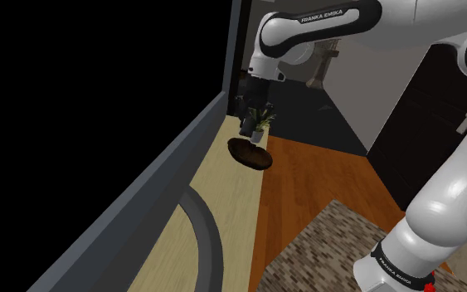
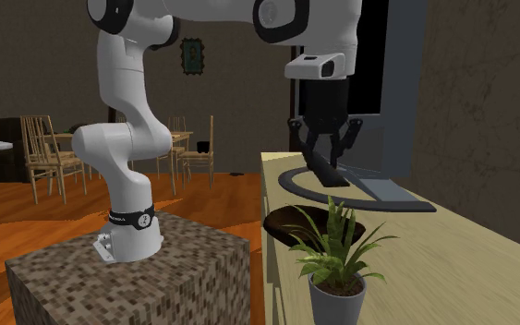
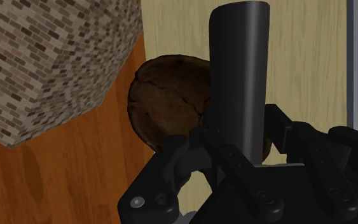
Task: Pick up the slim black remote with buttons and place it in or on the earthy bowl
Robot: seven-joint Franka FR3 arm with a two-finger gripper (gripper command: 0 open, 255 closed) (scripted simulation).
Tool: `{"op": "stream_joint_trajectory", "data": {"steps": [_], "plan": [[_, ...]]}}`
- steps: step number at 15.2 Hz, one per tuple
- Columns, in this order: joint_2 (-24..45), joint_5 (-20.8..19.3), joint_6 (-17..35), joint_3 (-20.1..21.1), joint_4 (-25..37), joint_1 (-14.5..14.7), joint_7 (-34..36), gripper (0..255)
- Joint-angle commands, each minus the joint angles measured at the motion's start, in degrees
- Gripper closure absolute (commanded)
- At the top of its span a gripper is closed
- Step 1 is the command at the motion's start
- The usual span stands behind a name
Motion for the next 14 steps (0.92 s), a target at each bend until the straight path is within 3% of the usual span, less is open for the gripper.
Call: {"op": "stream_joint_trajectory", "data": {"steps": [1,11,14], "plan": [[1.9,-0.8,-0.6,-0.6,2.1,-0.6,-1.0,255],[4.2,-1.1,7.2,-0.6,-3.5,-0.3,-1.9,255],[4.2,-1.1,7.2,-0.6,-3.5,-0.3,-1.9,255]]}}
